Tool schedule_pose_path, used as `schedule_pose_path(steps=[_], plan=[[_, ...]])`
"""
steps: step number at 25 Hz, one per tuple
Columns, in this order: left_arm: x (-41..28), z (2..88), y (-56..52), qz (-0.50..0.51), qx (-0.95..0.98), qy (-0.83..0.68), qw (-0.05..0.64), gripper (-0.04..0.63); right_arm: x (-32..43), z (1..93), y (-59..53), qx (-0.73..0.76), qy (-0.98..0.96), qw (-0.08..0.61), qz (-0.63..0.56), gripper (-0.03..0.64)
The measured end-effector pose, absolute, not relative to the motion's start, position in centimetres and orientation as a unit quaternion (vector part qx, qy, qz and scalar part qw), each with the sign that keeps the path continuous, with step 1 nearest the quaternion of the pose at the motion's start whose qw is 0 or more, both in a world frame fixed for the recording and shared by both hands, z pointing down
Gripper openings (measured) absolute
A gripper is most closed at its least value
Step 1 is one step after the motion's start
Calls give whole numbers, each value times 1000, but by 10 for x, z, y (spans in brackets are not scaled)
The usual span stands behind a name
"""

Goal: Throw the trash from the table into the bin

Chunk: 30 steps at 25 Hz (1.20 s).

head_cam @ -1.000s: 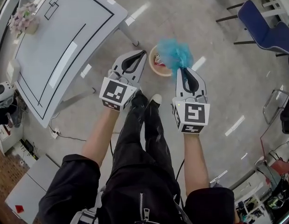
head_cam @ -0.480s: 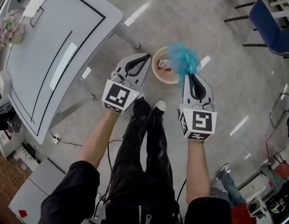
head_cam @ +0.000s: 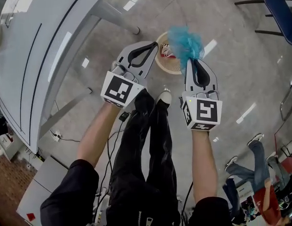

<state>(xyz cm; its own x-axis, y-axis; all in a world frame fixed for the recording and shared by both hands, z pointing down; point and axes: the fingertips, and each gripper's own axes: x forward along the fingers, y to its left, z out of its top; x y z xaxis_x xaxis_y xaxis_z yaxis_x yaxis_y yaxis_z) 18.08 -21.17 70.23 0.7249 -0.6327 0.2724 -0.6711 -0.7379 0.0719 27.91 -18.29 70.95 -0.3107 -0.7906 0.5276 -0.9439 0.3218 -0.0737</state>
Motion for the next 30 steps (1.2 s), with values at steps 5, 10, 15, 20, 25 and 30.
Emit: schedule_pose_path(steps=[5, 10, 15, 20, 25, 30], plan=[[189, 745, -205, 122, 930, -336, 91, 6, 283, 765, -182, 544, -782, 218, 211, 28], [195, 774, -196, 118, 928, -334, 119, 6, 282, 815, -184, 533, -780, 238, 226, 28], [191, 792, -185, 129, 920, -340, 147, 6, 285, 864, -189, 524, -767, 274, 249, 28], [179, 808, -174, 138, 919, -335, 155, 6, 289, 914, -186, 511, -748, 319, 278, 28], [173, 809, -169, 145, 914, -339, 169, 6, 299, 950, -175, 486, -738, 358, 303, 29], [167, 806, -164, 146, 914, -339, 168, 6, 300, 975, -165, 442, -741, 402, 308, 173]])
